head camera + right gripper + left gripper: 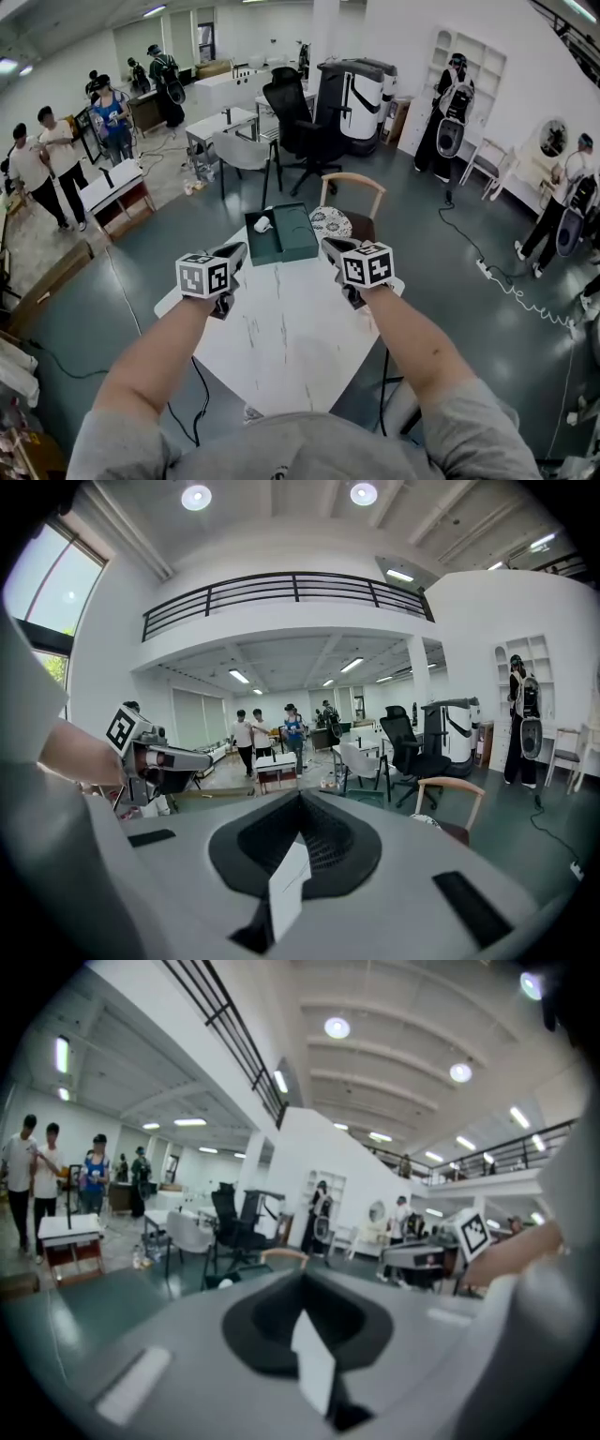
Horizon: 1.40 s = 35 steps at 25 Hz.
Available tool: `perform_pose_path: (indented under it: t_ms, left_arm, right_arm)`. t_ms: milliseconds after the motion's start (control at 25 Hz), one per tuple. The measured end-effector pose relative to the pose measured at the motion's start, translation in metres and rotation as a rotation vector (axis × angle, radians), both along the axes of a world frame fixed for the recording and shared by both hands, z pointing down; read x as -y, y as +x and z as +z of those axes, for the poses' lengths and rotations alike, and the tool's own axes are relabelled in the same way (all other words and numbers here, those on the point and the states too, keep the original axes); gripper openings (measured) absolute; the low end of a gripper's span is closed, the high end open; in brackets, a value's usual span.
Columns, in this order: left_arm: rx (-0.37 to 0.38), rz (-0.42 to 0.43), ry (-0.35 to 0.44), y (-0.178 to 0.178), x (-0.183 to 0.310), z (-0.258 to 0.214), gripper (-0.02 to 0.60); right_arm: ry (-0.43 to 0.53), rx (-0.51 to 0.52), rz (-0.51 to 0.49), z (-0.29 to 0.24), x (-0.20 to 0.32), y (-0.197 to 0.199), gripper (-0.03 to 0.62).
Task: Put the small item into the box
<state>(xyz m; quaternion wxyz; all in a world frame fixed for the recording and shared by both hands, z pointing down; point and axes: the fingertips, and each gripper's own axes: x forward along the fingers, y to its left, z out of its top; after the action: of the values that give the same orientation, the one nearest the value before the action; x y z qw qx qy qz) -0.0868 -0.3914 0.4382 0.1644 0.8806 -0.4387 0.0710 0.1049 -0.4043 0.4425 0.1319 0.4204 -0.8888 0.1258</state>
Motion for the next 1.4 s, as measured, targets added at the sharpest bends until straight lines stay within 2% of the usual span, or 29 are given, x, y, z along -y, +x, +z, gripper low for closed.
perform_pose_path:
  t_ms: [160,400,680,960,1160,1400]
  left_arm:
    - [0.003,-0.024,0.064,0.017,-0.041,-0.019,0.003]
    - [0.026,-0.016,0.157,0.048,-0.121,-0.037,0.003]
    - [0.011,-0.009,0.168,0.085,-0.183,-0.046,0.003]
    - [0.059,-0.012,0.214,0.062,-0.228,-0.057,0.003]
    - [0.036,-0.003,0.218,0.037,-0.255,-0.061,0.005]
    - [0.027,0.096,0.205,0.01,-0.278,-0.051,0.003]
  right_arm:
    - [0.022,0.033,-0.019,-0.014,-0.035,0.012,0.008]
    - [0.046,0.067,-0.088,-0.021,-0.097,0.016,0.008]
    - [0.078,0.033,-0.139,-0.031,-0.138,0.032,0.008]
    - [0.076,0.025,-0.134,-0.026,-0.173,0.029,0.008]
    - [0.096,0.002,-0.142,-0.034,-0.203,0.013,0.006]
    - [0.099,-0.016,-0.104,-0.031,-0.243,-0.018,0.008]
